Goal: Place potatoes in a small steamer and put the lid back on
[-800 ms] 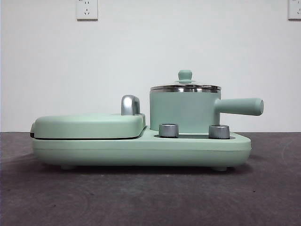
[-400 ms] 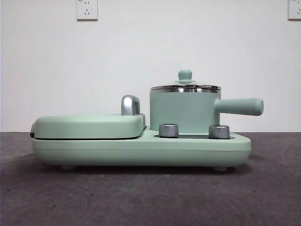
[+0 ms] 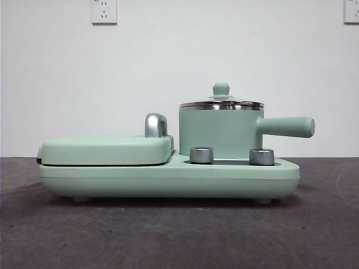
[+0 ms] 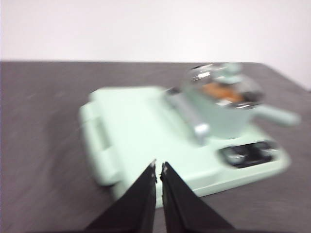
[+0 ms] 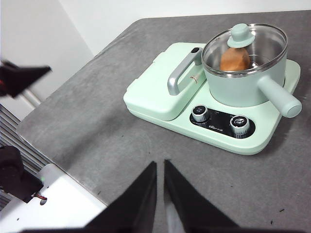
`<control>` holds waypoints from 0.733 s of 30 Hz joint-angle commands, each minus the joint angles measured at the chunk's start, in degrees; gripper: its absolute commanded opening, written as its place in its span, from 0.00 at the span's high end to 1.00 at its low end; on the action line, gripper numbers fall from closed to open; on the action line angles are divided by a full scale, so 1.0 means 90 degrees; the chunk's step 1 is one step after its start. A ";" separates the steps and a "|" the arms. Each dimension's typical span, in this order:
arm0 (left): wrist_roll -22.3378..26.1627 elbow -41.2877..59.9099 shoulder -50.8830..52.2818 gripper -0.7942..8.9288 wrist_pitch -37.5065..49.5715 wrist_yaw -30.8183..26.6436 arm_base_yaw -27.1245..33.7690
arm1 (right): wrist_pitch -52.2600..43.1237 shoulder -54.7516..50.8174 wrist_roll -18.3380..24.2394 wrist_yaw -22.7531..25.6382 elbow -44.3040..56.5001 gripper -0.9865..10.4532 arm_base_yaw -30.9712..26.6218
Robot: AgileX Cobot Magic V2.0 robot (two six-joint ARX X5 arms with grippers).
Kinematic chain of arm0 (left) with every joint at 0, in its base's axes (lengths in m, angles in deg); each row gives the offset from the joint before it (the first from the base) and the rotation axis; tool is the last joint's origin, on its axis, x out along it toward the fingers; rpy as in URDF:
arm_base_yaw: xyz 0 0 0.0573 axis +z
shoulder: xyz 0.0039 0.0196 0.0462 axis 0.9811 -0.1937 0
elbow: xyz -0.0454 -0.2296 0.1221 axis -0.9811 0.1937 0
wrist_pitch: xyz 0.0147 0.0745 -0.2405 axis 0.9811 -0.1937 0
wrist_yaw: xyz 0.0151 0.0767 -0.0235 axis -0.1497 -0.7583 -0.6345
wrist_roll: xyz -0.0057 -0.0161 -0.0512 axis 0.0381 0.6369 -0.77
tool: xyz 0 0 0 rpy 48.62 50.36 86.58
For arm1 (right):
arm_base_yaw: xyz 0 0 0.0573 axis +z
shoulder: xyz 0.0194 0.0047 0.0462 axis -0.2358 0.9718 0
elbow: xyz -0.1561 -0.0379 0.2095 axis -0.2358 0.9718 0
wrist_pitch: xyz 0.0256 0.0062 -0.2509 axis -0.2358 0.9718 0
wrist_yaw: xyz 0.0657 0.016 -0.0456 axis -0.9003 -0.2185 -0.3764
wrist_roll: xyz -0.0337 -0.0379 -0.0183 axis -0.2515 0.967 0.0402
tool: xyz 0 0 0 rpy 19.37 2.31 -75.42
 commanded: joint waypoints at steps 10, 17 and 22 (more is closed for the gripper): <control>0.0153 0.2419 0.1443 0.90 0.0279 -0.0707 0.1389 | -0.0090 0.0029 0.0036 0.0002 -0.0058 0.89 0.0032; 0.0155 0.3079 0.1717 0.90 0.1001 -0.1379 0.1501 | -0.0090 0.0029 0.0036 0.0000 -0.0058 0.89 0.0032; 0.0153 0.3429 0.1712 0.90 0.1855 -0.1379 0.1506 | -0.0090 0.0029 0.0036 0.0000 -0.0058 0.89 0.0032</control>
